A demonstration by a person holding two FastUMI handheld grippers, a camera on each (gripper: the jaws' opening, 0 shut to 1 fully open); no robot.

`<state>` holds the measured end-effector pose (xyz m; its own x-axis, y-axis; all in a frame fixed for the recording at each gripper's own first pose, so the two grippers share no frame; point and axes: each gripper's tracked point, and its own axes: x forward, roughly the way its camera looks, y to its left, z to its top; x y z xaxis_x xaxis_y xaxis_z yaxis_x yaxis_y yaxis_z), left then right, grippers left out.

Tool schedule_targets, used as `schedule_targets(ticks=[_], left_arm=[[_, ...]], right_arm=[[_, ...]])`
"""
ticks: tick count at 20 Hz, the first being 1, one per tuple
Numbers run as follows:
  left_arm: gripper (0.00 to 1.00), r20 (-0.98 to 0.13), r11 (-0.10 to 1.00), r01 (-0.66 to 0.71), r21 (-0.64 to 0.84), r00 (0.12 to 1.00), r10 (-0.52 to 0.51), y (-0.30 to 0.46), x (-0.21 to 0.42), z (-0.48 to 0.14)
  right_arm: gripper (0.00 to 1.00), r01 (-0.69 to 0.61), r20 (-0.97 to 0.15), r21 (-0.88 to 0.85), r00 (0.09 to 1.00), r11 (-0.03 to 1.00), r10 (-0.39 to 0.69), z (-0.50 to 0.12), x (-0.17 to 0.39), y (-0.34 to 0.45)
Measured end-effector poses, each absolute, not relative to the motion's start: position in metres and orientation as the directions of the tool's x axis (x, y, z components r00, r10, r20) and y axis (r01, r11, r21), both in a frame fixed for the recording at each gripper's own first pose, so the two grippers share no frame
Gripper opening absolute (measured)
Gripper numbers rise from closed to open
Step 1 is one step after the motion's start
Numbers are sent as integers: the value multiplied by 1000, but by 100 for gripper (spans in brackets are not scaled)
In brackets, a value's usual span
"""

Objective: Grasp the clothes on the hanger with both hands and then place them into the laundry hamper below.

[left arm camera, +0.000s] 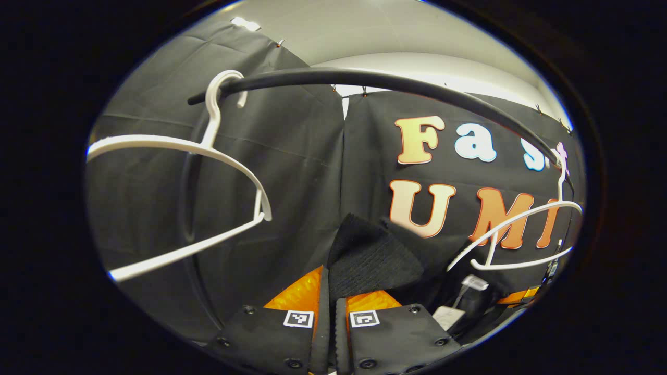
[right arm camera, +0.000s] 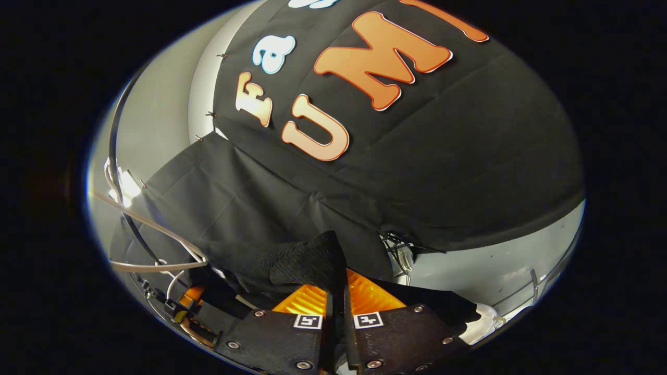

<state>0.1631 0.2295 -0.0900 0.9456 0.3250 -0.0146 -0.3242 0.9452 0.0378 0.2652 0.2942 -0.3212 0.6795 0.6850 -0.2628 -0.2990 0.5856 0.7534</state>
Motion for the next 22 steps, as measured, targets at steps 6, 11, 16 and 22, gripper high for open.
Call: schedule_targets(ticks=[6,11,16,22], left_arm=[[14,-139,972,-197,130,967,214,208,146,-147],[12,-320,991,-30,130,945,71,151,143,-253],[12,-516,988,125,90,854,-61,94,146,-356],[12,-688,964,267,17,703,-182,32,144,-455]], right_arm=[[7,-304,-336,714,642,631,689,-368,236,339],[7,-233,-431,695,622,680,654,-431,202,339],[7,-146,-557,629,601,764,573,-502,167,322],[9,-41,-716,483,556,875,421,-580,139,298]])
